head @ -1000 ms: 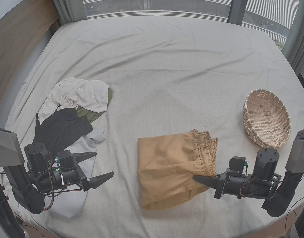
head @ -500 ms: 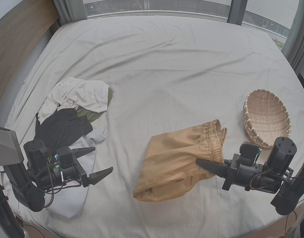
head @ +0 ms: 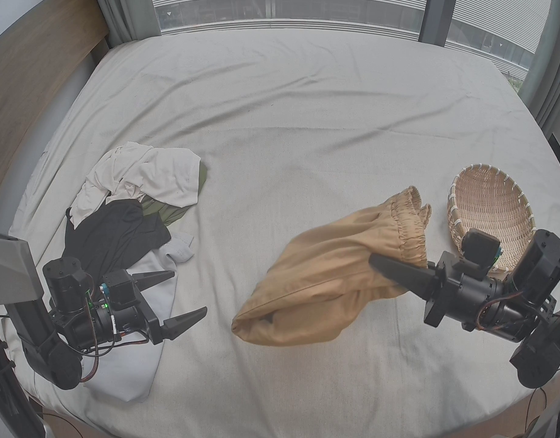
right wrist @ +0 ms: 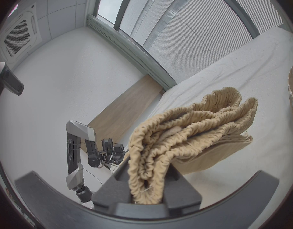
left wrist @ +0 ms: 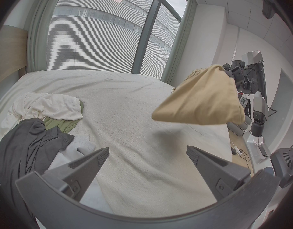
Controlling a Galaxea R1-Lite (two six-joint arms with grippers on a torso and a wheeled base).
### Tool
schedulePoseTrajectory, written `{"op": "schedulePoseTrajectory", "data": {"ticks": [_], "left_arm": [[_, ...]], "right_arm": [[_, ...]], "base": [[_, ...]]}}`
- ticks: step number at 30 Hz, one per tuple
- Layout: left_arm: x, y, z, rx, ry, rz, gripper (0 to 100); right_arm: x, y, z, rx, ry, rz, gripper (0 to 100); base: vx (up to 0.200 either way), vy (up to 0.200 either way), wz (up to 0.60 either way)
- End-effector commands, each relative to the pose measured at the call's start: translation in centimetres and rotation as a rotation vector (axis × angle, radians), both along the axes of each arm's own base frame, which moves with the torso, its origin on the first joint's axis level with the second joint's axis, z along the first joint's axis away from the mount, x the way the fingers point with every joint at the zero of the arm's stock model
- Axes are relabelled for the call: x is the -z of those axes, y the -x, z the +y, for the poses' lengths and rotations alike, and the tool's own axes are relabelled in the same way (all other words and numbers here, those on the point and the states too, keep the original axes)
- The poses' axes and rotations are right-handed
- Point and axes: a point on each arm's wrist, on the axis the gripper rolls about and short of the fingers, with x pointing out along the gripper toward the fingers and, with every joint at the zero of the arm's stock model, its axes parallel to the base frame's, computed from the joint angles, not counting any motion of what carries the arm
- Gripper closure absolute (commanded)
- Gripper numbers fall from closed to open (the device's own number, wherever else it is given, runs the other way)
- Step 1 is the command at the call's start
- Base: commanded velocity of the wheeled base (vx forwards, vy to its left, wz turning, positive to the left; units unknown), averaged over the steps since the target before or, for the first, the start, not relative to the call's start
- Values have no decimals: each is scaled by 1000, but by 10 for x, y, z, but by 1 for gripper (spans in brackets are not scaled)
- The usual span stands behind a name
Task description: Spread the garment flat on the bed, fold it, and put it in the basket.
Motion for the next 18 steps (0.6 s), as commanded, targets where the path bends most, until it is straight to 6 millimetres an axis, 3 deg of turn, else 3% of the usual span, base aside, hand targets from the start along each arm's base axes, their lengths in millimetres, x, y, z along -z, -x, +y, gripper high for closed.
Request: {"op": "schedulePoseTrajectory", "data": {"ticks": [1, 18], "left_arm": [[0, 0, 0, -2, 0, -2, 0], [1, 0, 0, -2, 0, 4, 0]], "right_arm": [[-13, -1, -12, 46, -21, -58, 100], [-26, -38, -76, 384, 69, -232, 100]], "base": [[0, 0, 0], [0, 0, 0]]}}
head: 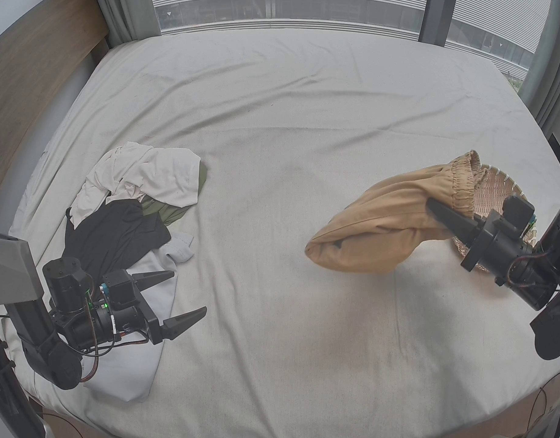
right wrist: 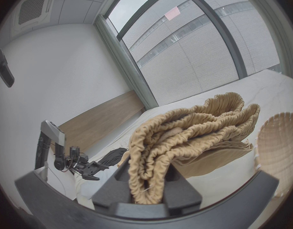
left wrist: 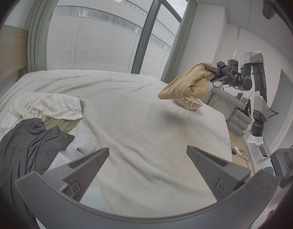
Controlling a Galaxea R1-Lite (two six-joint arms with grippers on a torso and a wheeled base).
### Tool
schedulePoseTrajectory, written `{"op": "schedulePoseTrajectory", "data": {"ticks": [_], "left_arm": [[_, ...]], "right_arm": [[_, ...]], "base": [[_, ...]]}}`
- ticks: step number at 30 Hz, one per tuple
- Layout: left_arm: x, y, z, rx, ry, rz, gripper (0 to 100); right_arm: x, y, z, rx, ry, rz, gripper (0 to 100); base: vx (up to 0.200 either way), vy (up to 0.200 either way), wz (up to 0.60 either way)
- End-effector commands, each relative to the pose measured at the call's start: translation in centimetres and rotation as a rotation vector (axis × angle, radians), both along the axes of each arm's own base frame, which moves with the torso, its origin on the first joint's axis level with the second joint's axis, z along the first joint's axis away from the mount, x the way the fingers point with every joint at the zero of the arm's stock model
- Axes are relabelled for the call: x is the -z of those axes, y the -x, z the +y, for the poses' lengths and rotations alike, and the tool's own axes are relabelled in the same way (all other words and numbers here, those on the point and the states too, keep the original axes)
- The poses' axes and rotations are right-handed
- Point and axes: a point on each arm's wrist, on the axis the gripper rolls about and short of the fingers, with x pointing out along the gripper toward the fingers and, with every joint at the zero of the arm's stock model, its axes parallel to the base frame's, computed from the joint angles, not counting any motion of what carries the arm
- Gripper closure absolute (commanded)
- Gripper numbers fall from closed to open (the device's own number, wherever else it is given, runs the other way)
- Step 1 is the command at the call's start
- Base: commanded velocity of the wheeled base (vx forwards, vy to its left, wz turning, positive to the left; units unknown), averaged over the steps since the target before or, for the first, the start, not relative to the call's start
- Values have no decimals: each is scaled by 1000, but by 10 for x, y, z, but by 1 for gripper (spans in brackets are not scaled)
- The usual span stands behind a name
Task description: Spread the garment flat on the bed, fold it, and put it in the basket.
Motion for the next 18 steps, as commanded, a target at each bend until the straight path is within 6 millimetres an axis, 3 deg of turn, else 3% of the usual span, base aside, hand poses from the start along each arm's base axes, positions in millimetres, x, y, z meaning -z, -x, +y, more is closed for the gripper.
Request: {"op": "schedulePoseTrajectory", "data": {"ticks": [1, 9, 18], "left_arm": [[1, 0, 0, 0, 0, 2, 0], [2, 0, 0, 0, -1, 8, 0], [2, 1, -1, 3, -1, 10, 0]], "right_arm": [[-7, -9, -15, 69, -5, -35, 100], [-23, -27, -54, 234, -4, -112, 100], [-25, -48, -101, 416, 45, -157, 100]], "base": [[0, 0, 0], [0, 0, 0], [0, 0, 0]]}}
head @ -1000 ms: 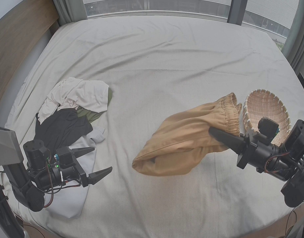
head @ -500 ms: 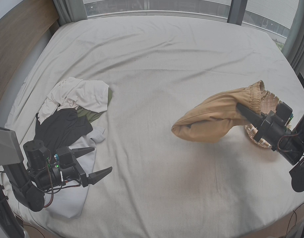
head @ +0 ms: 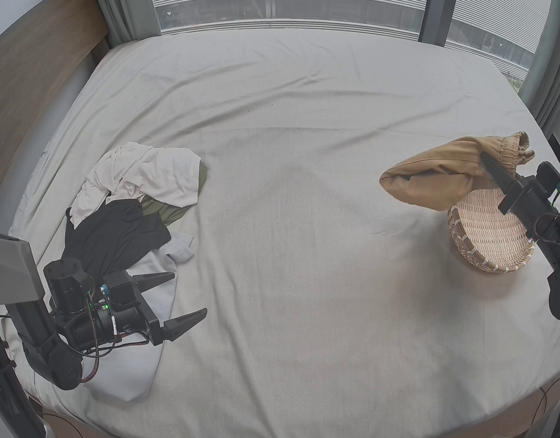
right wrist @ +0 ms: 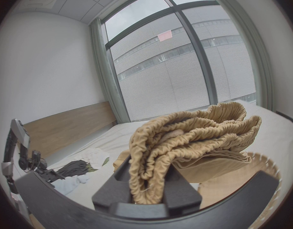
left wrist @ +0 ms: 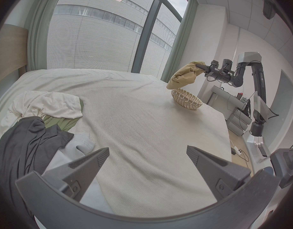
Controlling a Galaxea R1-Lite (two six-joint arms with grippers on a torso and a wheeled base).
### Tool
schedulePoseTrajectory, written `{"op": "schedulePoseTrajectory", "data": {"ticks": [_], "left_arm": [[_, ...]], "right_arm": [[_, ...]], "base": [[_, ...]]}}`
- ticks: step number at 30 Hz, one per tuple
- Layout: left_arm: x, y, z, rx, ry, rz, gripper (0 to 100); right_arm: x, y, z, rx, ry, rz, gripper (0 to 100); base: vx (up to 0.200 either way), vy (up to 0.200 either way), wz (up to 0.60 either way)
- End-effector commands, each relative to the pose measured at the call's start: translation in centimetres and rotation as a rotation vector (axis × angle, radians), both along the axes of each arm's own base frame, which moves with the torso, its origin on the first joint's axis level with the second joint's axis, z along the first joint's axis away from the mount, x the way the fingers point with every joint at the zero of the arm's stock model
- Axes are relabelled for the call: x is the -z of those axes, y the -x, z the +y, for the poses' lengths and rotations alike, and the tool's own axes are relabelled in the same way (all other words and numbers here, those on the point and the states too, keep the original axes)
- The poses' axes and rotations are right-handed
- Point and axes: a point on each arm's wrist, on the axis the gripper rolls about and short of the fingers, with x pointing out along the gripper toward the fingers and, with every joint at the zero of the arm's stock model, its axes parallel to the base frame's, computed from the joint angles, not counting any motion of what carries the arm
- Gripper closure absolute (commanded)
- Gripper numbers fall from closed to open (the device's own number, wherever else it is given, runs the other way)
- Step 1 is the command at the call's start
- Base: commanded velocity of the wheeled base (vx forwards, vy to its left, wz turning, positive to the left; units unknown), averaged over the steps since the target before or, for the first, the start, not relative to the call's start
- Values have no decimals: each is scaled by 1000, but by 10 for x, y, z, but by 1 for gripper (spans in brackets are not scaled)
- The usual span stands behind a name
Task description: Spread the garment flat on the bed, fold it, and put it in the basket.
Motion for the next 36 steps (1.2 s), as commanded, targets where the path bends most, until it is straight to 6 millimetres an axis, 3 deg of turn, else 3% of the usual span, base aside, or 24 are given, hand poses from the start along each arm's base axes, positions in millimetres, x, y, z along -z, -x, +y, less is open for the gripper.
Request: {"op": "schedulePoseTrajectory", "data": {"ticks": [1, 12, 25, 26, 36], "left_arm": [[0, 0, 0, 2, 0, 0, 0], [1, 0, 0, 0, 0, 2, 0], [1, 0, 0, 0, 0, 0, 0], [1, 0, 0, 0, 0, 0, 0], [0, 0, 0, 2, 1, -3, 0]], "right_arm": [[4, -16, -27, 105, 40, -9, 100], [22, -17, -55, 221, 116, 69, 100], [26, -11, -65, 263, 139, 90, 100], [27, -11, -67, 272, 142, 92, 0], [20, -4, -80, 325, 148, 81, 0]], "base": [[0, 0, 0], [0, 0, 0], [0, 0, 0], [0, 0, 0], [0, 0, 0]]}}
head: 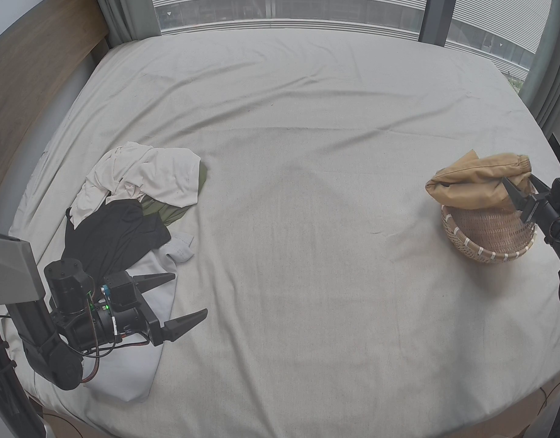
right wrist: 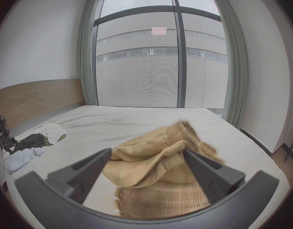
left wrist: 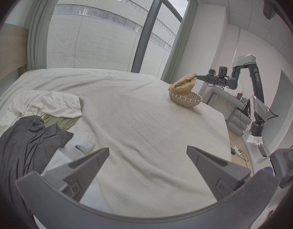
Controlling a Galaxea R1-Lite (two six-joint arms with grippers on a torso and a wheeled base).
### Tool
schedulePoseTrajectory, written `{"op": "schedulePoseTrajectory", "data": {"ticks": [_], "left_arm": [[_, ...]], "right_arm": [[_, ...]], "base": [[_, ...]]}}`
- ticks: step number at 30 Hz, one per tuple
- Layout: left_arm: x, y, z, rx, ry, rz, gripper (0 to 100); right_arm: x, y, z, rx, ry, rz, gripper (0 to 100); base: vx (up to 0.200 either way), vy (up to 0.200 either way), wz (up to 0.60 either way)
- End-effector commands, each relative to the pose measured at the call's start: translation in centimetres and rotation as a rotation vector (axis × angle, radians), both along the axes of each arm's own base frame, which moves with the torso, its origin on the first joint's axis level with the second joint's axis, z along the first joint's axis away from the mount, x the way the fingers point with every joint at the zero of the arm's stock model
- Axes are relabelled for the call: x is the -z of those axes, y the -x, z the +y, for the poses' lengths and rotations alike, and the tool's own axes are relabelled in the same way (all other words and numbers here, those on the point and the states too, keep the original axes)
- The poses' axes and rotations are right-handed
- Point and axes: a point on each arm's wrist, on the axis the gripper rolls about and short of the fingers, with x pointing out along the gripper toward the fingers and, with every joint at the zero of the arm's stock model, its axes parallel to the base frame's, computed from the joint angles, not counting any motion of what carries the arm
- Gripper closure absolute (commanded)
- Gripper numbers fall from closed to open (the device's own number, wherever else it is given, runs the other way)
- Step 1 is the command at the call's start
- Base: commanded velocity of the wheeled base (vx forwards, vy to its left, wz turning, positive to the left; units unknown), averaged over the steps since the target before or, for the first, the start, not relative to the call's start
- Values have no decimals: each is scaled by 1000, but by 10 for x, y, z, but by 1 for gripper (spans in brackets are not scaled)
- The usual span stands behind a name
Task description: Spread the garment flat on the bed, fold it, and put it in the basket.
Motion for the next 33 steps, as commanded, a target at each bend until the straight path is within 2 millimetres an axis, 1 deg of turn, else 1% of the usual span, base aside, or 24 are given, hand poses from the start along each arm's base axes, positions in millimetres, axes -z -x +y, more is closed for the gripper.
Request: {"op": "schedulePoseTrajectory", "data": {"ticks": [1, 4, 7, 9, 11, 12, 13, 14, 15, 18, 19, 20, 23, 25, 27, 29, 30, 31, 32, 33], "left_arm": [[-1, 0, 0, 0, 0, -5, 0], [-1, 0, 0, 0, 2, -6, 0], [-1, 0, 0, 0, 2, -6, 0], [-1, 1, -1, 3, 1, -3, 0], [-1, 1, -1, 3, 1, -3, 0], [-1, 1, -1, 3, 1, -3, 0], [-1, 1, -1, 3, 1, -3, 0], [-2, 2, 0, 3, 1, -4, 0], [-2, 2, -1, 6, 3, -1, 0], [-3, 4, -2, 15, 8, 0, 0], [-3, 4, -2, 15, 8, 0, 0], [-3, 5, -4, 22, 12, 4, 0], [-2, 14, -8, 41, 16, 35, 0], [-2, 17, -9, 46, 17, 38, 0], [-10, 24, -9, 51, 27, 26, 0], [-17, 30, -9, 51, 46, 19, 0], [-24, 39, -11, 61, 71, 26, 0], [-24, 39, -11, 61, 71, 26, 0], [-36, 52, -13, 69, 112, 26, 0], [-41, 61, -12, 71, 131, 22, 0]], "right_arm": [[-6, 3, -4, 16, 6, -20, 0], [-13, 6, -2, 13, 12, -37, 0], [-9, 7, 7, -18, 5, -21, 0], [-4, 6, 24, -76, -1, -3, 0], [-4, 6, 24, -76, -1, -3, 0], [6, 8, 44, -147, -12, 34, 0], [11, 10, 58, -198, -17, 60, 0], [12, 10, 59, -202, -17, 64, 0], [17, 13, 75, -260, -20, 86, 0], [26, 22, 101, -359, -22, 121, 0], [26, 22, 101, -359, -22, 121, 0], [31, 29, 115, -415, -20, 131, 0], [38, 39, 130, -479, -16, 155, 0], [39, 41, 133, -493, -16, 161, 0], [41, 46, 143, -537, -14, 170, 0], [42, 50, 147, -557, -12, 180, 0], [42, 55, 151, -577, -12, 184, 0], [42, 55, 151, -577, -12, 184, 0], [41, 65, 155, -606, -9, 183, 0], [40, 72, 159, -629, -6, 182, 0]], "base": [[0, 0, 0], [0, 0, 0], [0, 0, 0], [0, 0, 0], [0, 0, 0], [0, 0, 0], [0, 0, 0], [0, 0, 0], [0, 0, 0], [0, 0, 0], [0, 0, 0], [0, 0, 0], [0, 0, 0], [0, 0, 0], [0, 0, 0], [0, 0, 0], [0, 0, 0], [0, 0, 0], [0, 0, 0], [0, 0, 0]]}}
